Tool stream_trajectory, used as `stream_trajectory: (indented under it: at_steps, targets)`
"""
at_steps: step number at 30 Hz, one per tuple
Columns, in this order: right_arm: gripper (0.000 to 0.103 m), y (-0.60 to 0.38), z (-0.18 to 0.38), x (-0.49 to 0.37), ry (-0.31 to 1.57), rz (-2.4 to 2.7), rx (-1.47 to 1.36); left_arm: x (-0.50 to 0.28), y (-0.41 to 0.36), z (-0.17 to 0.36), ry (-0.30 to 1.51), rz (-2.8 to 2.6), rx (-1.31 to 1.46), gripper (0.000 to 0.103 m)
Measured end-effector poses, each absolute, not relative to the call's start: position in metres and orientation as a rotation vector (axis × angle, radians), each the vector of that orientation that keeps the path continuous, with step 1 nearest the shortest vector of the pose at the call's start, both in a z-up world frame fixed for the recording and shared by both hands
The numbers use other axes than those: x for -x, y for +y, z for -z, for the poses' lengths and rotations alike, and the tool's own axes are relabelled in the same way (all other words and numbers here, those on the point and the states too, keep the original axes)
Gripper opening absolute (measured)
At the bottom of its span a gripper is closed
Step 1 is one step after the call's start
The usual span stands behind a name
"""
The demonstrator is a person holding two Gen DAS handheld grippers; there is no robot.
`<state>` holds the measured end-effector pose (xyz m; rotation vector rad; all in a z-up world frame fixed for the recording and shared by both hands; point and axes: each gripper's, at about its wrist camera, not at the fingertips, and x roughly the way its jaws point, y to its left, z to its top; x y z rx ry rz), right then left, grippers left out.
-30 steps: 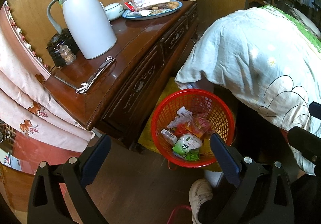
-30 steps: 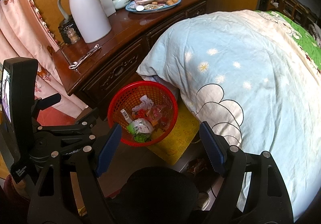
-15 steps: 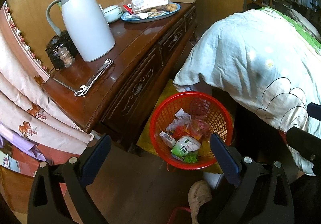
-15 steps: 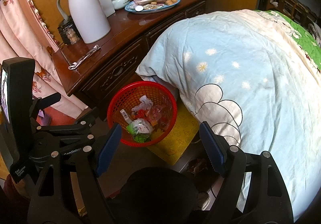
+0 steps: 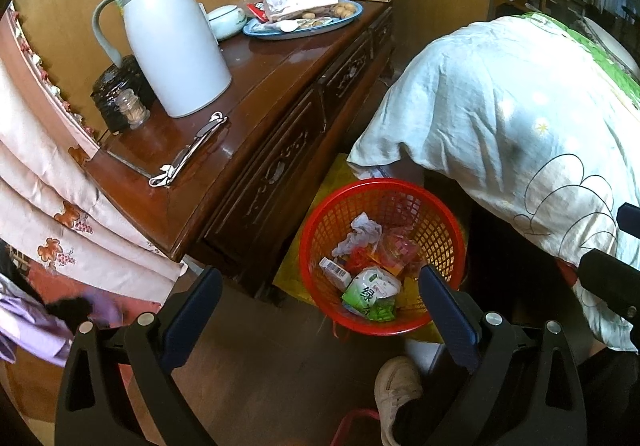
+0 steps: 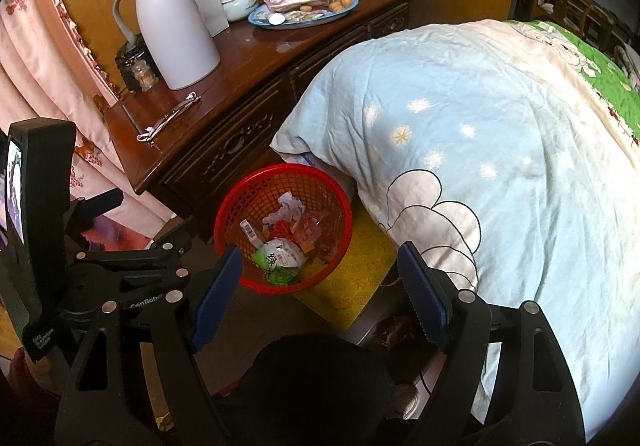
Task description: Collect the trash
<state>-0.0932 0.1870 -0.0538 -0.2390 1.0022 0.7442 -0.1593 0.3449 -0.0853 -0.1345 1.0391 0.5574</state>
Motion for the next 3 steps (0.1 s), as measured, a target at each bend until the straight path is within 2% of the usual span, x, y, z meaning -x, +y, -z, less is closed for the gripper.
stream_trajectory:
  at_steps: [3]
  targets:
    - [0.077, 0.1865, 0.051, 0.0954, 0.998, -0.746, 0.237, 0.1614, 0.3457, 0.0832, 1.037, -0.564, 0.134, 0.097]
